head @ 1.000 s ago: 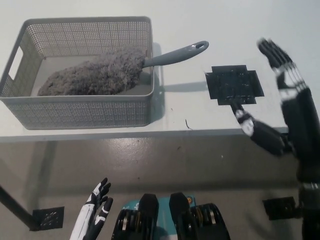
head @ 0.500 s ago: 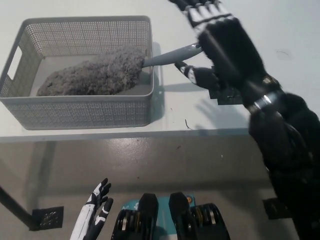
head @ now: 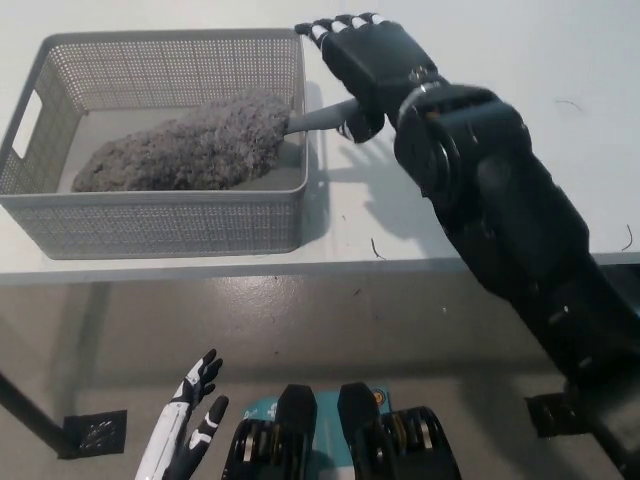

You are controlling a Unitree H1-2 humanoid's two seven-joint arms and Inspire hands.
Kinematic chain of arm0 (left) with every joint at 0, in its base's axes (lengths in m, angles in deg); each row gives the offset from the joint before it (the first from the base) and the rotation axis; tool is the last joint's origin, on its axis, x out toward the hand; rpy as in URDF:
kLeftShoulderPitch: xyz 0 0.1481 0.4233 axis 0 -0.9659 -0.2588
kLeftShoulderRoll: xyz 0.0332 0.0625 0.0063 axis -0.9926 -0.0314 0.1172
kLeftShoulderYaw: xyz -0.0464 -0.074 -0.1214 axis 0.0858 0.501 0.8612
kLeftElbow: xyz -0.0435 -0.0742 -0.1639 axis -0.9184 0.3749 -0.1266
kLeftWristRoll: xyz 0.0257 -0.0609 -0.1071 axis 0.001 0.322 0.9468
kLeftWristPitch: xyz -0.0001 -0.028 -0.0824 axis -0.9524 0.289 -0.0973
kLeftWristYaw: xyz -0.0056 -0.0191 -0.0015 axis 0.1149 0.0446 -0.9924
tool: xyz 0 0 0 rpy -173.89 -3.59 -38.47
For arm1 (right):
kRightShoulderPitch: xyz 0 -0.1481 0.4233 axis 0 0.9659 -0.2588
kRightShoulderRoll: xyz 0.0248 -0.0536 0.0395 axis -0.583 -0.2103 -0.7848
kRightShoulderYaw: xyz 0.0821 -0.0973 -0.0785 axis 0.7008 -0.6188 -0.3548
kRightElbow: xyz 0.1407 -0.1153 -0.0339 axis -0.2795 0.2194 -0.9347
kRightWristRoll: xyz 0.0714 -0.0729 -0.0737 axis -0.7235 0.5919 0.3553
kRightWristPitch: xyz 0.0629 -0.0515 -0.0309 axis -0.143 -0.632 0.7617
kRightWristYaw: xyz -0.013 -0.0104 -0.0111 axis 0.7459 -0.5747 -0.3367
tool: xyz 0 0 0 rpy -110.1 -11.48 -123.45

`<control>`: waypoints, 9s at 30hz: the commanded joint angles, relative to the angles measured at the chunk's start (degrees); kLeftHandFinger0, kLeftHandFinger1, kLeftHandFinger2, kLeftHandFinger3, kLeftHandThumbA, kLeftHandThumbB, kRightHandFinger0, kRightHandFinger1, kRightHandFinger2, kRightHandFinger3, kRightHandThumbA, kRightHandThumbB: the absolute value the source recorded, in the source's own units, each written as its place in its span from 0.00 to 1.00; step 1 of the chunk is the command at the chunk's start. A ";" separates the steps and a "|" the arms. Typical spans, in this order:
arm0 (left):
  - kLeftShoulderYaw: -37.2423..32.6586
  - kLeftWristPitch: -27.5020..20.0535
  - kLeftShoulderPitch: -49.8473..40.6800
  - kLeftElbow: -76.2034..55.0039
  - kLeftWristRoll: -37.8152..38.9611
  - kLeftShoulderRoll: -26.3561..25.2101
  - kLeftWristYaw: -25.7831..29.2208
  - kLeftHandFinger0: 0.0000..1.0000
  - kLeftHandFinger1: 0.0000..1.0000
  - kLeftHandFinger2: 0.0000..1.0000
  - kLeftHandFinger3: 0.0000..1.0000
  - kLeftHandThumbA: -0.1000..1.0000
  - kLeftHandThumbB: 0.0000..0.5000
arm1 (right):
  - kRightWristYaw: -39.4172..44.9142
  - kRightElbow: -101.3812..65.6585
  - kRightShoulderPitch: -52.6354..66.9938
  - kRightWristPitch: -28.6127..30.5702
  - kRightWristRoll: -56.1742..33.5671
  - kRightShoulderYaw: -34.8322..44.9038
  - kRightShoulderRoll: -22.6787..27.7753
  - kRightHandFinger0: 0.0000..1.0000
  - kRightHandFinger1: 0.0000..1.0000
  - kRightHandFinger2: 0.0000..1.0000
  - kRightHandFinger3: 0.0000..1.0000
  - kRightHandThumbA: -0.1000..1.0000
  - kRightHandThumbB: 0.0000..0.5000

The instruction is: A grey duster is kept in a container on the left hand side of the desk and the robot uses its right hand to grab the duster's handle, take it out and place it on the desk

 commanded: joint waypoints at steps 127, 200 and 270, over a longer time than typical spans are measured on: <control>-5.40 -3.56 -1.62 0.48 -4.25 0.03 -0.04 1.00 1.00 1.00 1.00 0.92 0.12 | -62.97 15.57 -8.14 22.91 -48.25 46.13 -20.39 0.00 0.00 0.39 0.49 0.03 0.14; -0.21 -3.56 -3.05 -2.44 -2.87 -1.47 3.08 1.00 1.00 1.00 1.00 0.93 0.14 | -60.79 39.26 11.46 33.78 -15.28 -9.08 28.08 0.00 0.15 0.38 0.39 0.00 0.50; -3.30 -3.56 -0.33 0.41 0.03 -1.53 0.14 1.00 1.00 1.00 1.00 0.89 0.23 | -61.39 -19.31 71.44 48.43 -55.10 8.48 1.97 1.00 1.00 1.00 1.00 1.00 0.49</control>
